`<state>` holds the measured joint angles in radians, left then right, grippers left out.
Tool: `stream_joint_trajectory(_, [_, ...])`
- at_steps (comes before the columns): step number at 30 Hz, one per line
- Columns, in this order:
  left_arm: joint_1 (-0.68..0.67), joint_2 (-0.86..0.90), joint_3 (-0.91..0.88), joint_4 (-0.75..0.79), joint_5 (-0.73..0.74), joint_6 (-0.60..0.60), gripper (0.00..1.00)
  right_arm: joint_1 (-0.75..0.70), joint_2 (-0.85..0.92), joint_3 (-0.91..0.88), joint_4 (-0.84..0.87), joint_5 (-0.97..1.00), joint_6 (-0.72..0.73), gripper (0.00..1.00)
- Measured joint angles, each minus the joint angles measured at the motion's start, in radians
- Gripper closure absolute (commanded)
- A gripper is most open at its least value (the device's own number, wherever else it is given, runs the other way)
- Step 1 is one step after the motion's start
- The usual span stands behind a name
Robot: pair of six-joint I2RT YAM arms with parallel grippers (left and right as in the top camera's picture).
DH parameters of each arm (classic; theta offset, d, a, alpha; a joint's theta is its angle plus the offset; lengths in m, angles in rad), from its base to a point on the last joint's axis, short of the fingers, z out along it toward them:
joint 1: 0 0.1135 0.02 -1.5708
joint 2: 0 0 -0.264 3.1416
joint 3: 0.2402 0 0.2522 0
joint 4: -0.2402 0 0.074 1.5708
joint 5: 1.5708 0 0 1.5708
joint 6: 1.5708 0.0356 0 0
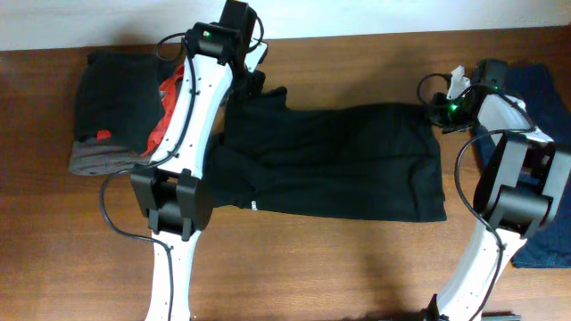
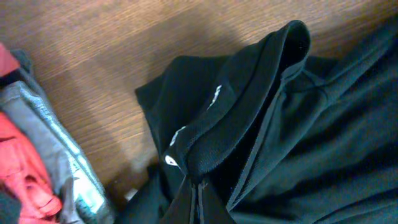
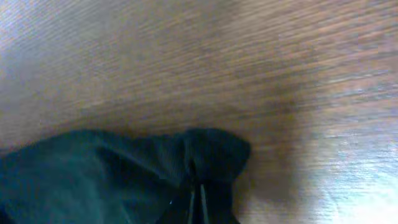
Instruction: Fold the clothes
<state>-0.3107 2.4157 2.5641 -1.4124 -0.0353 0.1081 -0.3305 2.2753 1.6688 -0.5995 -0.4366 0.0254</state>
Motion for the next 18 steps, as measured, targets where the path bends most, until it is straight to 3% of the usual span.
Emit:
stream_joint_trajectory(7, [0.005, -0.069, 0.002, -0.041, -0.028, 0.0, 0.99, -0.027, -0.029, 0.059, -0.198, 0.012, -0.066, 0.96])
stream_joint_trajectory(18, [0.021, -0.088, 0.002, -0.219, -0.029, 0.0, 0.99, -0.035, -0.228, 0.079, -0.523, -0.01, -0.157, 0.96])
